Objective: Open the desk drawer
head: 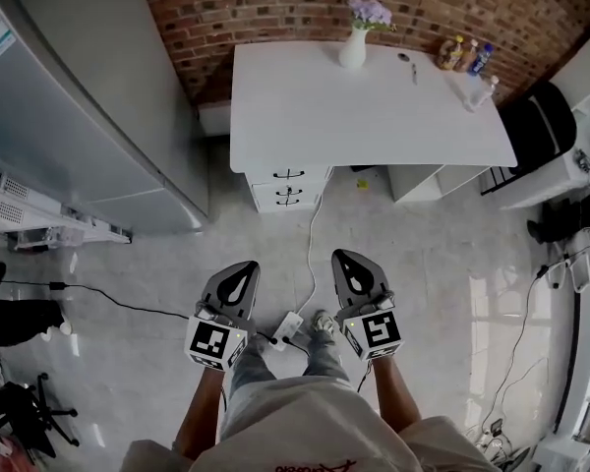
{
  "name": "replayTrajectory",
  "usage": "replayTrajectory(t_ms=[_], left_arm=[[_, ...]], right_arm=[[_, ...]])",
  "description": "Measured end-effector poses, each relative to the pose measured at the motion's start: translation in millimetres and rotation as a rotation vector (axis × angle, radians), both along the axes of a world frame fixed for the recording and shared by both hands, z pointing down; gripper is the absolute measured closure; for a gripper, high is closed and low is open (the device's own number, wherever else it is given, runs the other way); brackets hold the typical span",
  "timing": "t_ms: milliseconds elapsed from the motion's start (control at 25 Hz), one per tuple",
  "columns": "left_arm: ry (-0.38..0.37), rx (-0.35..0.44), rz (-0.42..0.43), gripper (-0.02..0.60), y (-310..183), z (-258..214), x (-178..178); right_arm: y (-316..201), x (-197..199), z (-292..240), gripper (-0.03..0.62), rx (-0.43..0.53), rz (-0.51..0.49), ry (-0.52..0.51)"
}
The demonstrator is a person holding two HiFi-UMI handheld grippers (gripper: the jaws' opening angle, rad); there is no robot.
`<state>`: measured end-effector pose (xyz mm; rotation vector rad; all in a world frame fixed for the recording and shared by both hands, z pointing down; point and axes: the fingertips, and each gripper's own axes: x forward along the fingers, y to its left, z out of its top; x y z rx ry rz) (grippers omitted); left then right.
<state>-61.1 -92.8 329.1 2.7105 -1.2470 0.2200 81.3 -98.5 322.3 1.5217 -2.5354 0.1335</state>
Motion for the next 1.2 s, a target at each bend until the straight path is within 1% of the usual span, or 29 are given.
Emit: replayTrajectory(t_ms=[160, 280, 520, 640, 800, 960, 1080, 1200], left_arm=[[-0.001, -0.024, 0.022, 0.569, -13.9, 12.7, 1.3], [-0.007, -0.051, 0.025, 0.569, -23.5, 37.0, -2.4], [-0.018, -0.116, 0.015, 0.569, -33.0, 109.2, -12.2], [-0.009, -0.159, -0.012, 0.569, -38.0, 148.3, -19.0], [-0.006, -0.213, -0.024, 0.569, -34.8, 203.0, -23.4], [-0.022, -0.245, -0.023, 0.569, -32.7, 249.3, -24.5], [-0.019, -0.263, -0.03, 0.569, -35.4, 272.3, -28.7], [-0.028, -0.277, -0.031, 0.569, -40.4, 282.9, -30.4]], right_arm=[[-17.9, -1.7, 5.7, 0.577, -0.004, 0.007, 0.021], [-30.4, -0.9, 30.3, 0.577, -0.026, 0.01, 0.032], [-41.0, -0.5, 115.0, 0.577, -0.118, 0.016, 0.044], [-43.2, 1.8, 156.2, 0.576, -0.159, 0.036, 0.027], [-32.4, 3.3, 221.5, 0.577, -0.267, 0.043, 0.062], [-23.4, 1.1, 277.6, 0.577, -0.327, 0.047, 0.051], [-21.5, -0.1, 304.8, 0.576, -0.343, 0.052, 0.048], [-26.2, -2.7, 318.9, 0.576, -0.342, 0.044, 0.043]])
